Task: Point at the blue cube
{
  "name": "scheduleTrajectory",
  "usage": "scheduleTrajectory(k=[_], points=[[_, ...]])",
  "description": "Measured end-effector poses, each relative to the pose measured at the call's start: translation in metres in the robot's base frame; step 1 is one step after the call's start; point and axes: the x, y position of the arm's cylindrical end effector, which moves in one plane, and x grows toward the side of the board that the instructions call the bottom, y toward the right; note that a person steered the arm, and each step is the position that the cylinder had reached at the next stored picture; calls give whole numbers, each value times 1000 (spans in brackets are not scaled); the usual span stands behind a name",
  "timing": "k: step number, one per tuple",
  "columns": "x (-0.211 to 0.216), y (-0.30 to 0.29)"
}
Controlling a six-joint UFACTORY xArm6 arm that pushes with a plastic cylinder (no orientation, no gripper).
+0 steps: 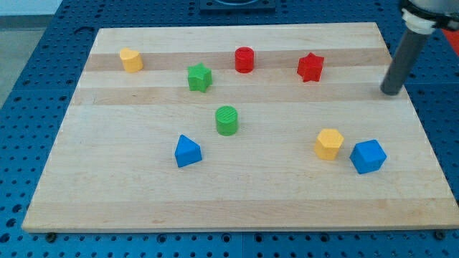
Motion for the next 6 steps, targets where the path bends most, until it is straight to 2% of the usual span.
scheduleTrajectory(k=[1,2,3,6], points=[[90,31],[100,31],[195,29],[190,-74]])
